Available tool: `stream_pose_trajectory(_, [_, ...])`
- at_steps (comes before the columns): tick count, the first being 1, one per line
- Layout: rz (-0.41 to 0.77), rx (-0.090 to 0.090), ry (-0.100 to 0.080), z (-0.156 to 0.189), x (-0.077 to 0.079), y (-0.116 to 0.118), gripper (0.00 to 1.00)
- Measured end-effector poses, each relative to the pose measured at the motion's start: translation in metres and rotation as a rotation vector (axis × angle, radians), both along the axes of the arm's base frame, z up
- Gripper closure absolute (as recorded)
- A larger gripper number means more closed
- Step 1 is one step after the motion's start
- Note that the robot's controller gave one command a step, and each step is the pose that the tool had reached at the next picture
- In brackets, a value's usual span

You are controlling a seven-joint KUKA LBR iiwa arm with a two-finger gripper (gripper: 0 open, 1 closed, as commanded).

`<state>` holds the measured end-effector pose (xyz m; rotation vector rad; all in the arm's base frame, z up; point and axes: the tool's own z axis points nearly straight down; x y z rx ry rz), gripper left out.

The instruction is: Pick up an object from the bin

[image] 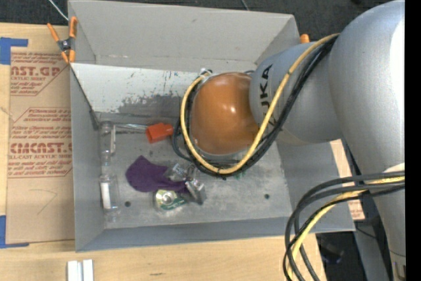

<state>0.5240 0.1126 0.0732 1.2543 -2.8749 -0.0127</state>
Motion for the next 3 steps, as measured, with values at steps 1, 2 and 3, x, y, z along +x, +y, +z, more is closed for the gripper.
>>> stream_pose_trajectory(1, [-0.013,0.001,0.003,0.092,0.004,0.018,1.00])
stream_pose_trajectory(2, [0.023,0.003,-0.005,0.019,0.010,0.024,1.00])
stream_pose_trajectory(3, [0.006,0.002,0.004,0.103,0.018,0.036,1.00])
